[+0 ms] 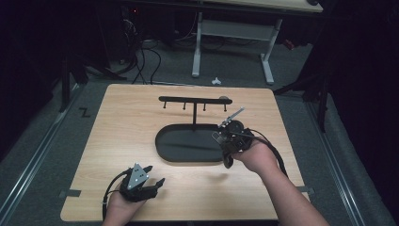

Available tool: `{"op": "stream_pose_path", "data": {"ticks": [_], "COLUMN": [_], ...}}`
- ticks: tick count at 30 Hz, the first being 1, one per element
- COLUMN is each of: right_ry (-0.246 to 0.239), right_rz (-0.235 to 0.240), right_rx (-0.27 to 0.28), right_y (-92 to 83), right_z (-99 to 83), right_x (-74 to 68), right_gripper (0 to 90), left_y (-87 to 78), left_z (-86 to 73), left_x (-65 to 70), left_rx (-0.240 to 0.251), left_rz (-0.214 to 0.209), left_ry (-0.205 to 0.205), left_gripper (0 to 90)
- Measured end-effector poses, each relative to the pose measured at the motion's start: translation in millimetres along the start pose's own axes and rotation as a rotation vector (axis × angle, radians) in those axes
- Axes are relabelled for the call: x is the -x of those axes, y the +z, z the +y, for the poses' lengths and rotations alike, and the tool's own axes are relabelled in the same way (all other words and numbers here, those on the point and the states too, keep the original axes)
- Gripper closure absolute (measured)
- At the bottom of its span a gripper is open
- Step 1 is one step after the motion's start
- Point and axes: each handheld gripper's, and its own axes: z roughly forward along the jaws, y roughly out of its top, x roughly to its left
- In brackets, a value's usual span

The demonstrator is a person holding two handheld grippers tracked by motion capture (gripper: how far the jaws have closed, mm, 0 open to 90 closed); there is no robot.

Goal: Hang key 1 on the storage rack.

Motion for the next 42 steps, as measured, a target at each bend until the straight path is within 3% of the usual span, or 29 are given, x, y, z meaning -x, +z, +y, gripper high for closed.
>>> {"op": "stream_pose_path", "data": {"ticks": [20,27,42], "right_ry": [0.036,0.038,0.048], "right_rz": [-0.016,-0.011,-0.038], "right_rx": [0.061,0.107,0.12], "right_y": [-8.5,-12.6,-5.6], "right_z": [36.3,47.8,66.0], "right_x": [9.6,12.5,13.5], "right_gripper": [80.3,80.3,80.3], "left_y": [0.5,1.0,0.5], "left_z": [-1.0,-1.1,-1.7], "left_x": [-1.6,-1.7,-2.3], "left_rx": [0.002,0.0,-0.001], "left_rz": [0.002,0.0,-0.002], "left_ry": [-0.004,-0.004,-0.005], "left_gripper": [34.2,34.2,34.2]}}
